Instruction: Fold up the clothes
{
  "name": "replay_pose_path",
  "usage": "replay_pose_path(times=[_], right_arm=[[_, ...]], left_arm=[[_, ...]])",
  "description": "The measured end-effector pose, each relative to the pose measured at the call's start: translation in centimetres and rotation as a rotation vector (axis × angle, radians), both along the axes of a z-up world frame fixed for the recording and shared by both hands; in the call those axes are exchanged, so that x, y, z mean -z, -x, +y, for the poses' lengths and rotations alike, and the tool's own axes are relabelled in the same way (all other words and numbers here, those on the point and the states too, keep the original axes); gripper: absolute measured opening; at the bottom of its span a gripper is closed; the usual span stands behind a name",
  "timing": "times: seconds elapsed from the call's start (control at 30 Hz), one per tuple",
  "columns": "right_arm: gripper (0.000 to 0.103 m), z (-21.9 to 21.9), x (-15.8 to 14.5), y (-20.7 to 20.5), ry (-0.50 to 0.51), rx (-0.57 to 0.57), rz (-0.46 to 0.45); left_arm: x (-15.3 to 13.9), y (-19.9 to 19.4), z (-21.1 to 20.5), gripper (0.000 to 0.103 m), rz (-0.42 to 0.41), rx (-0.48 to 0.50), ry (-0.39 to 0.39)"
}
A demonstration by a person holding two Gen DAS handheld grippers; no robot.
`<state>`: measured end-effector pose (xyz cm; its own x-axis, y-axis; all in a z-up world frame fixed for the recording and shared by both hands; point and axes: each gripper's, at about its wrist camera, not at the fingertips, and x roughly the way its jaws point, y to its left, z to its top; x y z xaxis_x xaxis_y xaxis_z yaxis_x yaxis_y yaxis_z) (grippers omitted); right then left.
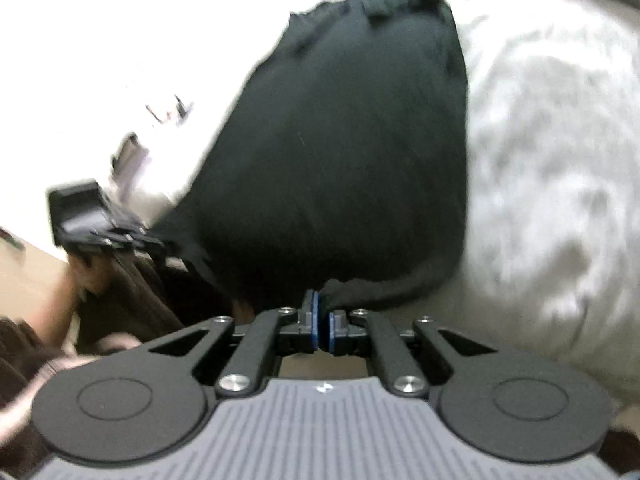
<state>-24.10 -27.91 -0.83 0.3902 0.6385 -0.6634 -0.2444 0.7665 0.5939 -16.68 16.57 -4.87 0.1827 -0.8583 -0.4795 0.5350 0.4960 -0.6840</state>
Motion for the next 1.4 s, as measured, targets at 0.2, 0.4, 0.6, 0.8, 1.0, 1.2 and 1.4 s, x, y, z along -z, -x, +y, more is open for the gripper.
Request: replay_pose_path(times=[0.2,0.4,0.6,0.8,1.0,1.2,1.4], right_arm=[[0.006,-0.2,-2.3,-3.2,-0.086,0.071,-0.129],[0.006,-1.6,-1.4,-8.0,-0.095,0.214,-0.183],[0.006,-3.4,0.5,-11.2,-0.050,0.336,-0.207],[0.016,-4.6,3.0,-12.9,-0.055,0.399,-0.177],[0.025,-5.3,2.1,-12.9,-0.093,0.453,-0.218],[0.050,-5.3,1.1,-11.5,-0.047,0.496,-0.295],[0.050,-3.1,0.5,-11.4,0.135,0.452,-0.397]], left_arm=[[-1.2,-3.1,2.1,0.003,0.031,-0.217,0.166],[0.0,-7.4,2.1,0.003,0.059,-0.432,0.148],[1.7,-10.2,0.9,0.003,0.064,-0.568,0.080],[3.5,-11.2,1.9,0.012,0.096,-0.619,0.059],[2.2,-11.0,1.9,0.036,0.005,-0.668,0.077],[-0.6,-10.1,-0.4,0.038,-0.230,-0.663,-0.135],[-0.5,-10.4,-2.1,0.039,-0.286,-0.645,-0.246]])
